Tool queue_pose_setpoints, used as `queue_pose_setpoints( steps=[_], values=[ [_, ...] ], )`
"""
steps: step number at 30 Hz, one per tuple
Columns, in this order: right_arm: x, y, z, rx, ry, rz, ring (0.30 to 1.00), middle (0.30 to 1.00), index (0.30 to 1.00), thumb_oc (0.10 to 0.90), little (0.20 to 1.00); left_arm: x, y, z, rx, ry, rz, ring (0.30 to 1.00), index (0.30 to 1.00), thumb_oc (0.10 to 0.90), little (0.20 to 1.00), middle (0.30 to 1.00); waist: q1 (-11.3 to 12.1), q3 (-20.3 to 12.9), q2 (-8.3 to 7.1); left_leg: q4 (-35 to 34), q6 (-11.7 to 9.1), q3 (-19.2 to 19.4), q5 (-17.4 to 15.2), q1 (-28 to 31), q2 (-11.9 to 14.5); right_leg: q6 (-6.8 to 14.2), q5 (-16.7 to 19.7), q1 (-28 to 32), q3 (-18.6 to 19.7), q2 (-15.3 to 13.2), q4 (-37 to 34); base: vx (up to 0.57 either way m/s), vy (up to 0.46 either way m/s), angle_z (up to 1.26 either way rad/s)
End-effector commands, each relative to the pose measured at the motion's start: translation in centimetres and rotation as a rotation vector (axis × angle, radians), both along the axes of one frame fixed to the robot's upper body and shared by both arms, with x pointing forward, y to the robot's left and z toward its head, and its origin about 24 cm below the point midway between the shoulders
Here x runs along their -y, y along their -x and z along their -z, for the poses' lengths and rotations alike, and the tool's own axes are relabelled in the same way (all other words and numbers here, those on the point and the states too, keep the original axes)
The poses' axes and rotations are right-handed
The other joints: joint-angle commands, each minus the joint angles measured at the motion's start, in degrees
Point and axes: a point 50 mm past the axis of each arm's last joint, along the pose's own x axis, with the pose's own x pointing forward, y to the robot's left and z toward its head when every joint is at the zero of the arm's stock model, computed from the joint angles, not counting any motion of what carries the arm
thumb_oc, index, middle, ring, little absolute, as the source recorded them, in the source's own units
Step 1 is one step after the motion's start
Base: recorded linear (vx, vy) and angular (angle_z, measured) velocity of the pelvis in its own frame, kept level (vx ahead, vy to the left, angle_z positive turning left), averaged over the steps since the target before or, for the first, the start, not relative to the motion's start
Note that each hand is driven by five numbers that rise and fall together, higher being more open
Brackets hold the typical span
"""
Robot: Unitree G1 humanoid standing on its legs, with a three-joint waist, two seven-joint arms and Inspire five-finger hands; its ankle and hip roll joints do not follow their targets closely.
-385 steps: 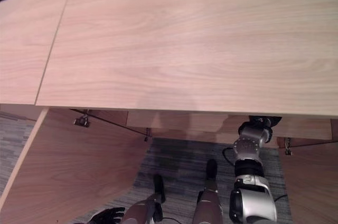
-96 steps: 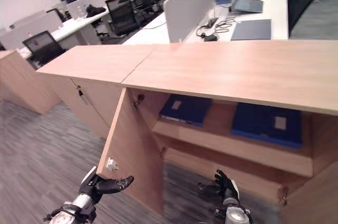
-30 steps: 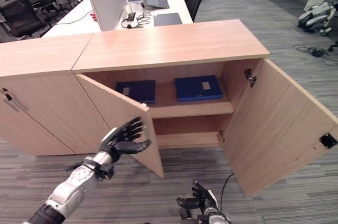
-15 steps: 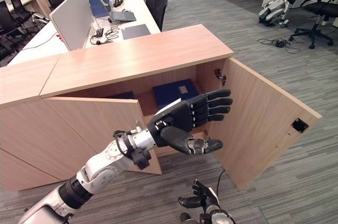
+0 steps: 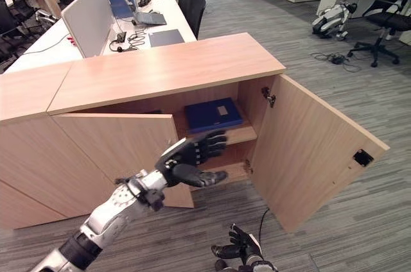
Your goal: Put the empty folder in the office cabinet
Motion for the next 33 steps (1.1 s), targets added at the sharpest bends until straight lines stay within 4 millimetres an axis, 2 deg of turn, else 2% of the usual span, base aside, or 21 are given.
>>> queue_pose_setpoints(
  steps=[1, 3, 5, 6, 13, 19, 24, 27, 33],
  values=[
    [0.2, -2.8, -1.9, 0.148, -0.026, 0.018, 0.9, 0.9, 0.9, 0.8, 0.9, -3.3, 0.0, -0.4, 0.072, -0.021, -0.127, 0.9, 0.9, 0.8, 0.9, 0.9, 2.41, -1.07, 0.36, 0.11, -1.51, -5.86, -3.49, -0.85, 2.18, 4.33, -9.97, 1.71, -2.27, -2.62, 6.02, 0.01, 0.034, -0.02],
    [0.4, -2.8, -1.9, 0.152, -0.025, 0.027, 0.9, 0.9, 0.9, 0.8, 0.9, -4.8, 1.1, 1.2, 0.004, -0.032, -0.179, 0.9, 0.9, 0.8, 0.9, 0.9, 2.9, -0.98, 0.16, 0.2, -1.36, -5.59, -3.56, -0.97, 2.07, 4.41, -9.81, 1.57, -2.1, -2.68, 6.05, 0.01, 0.02, -0.01],
    [0.5, -2.8, -2.0, 0.153, -0.024, 0.028, 0.9, 0.9, 0.9, 0.8, 0.9, -5.4, 1.5, 1.7, -0.014, -0.045, -0.2, 0.9, 0.9, 0.8, 0.9, 0.9, 3.11, -1.06, 0.05, 0.23, -1.29, -5.42, -3.6, -0.99, 2.02, 4.45, -9.76, 1.49, -2.11, -2.74, 6.05, 0.0, 0.015, -0.01],
    [0.7, -2.7, -2.0, 0.154, -0.019, 0.038, 0.9, 0.9, 0.9, 0.8, 0.9, -6.6, 2.3, 2.7, -0.055, -0.053, -0.264, 0.9, 0.9, 0.8, 0.9, 0.9, 3.61, -1.03, -0.14, 0.27, -1.17, -5.4, -3.69, -1.02, 1.93, 4.48, -9.61, 1.4, -2.1, -2.79, 5.99, 0.0, 0.03, -0.01],
    [1.1, -2.2, -1.8, 0.148, -0.011, 0.063, 0.9, 0.9, 0.9, 0.8, 0.9, -7.9, 2.9, 3.7, -0.083, -0.039, -0.374, 0.9, 0.9, 0.8, 0.9, 0.9, 4.32, -1.26, -0.82, 0.24, -0.89, -5.92, -4.05, -1.03, 1.53, 4.61, -9.59, 1.89, -2.64, -3.23, 5.54, 0.01, 0.03, 0.0],
    [0.7, -2.2, -1.8, 0.154, -0.015, 0.058, 0.9, 0.9, 0.9, 0.8, 0.9, -8.4, 0.9, 3.2, -0.035, -0.061, -0.458, 0.9, 0.9, 0.8, 0.9, 0.9, 3.88, -1.86, -1.36, 0.0, -0.97, -5.8, -4.44, -0.78, 1.45, 4.94, -9.31, 1.86, -2.96, -3.66, 5.21, 0.01, 0.031, -0.05],
    [0.4, -2.0, -1.8, 0.153, -0.009, 0.03, 0.9, 0.9, 0.9, 0.8, 0.9, -9.0, -1.8, 2.2, 0.001, -0.078, -0.532, 0.9, 0.9, 0.8, 0.9, 0.9, 2.56, -2.31, -1.76, 0.0, -1.02, -4.56, -4.83, -0.55, 1.43, 5.3, -8.74, 1.37, -2.2, -3.72, 5.16, 0.02, 0.038, -0.02],
    [0.4, -1.6, -1.8, 0.151, -0.003, 0.003, 0.9, 0.9, 0.9, 0.8, 0.9, -9.5, -4.2, 0.1, 0.07, -0.113, -0.557, 0.9, 0.9, 0.8, 0.9, 0.9, 0.96, -2.8, -1.99, 0.0, -1.14, -3.05, -5.11, -0.54, 1.46, 5.93, -7.97, 0.55, -1.21, -3.77, 5.06, 0.03, 0.057, -0.03],
    [0.5, -1.0, -1.8, 0.142, 0.004, -0.042, 0.9, 0.9, 0.9, 0.8, 0.9, -11.0, -7.5, -2.3, 0.1, -0.109, -0.632, 0.9, 0.9, 0.8, 0.9, 0.9, -1.96, -3.14, -2.01, 0.0, -1.21, -0.26, -5.62, -0.56, 1.33, 7.22, -6.7, -1.38, 1.09, -3.58, 5.23, 0.03, 0.057, -0.15]
  ],
)
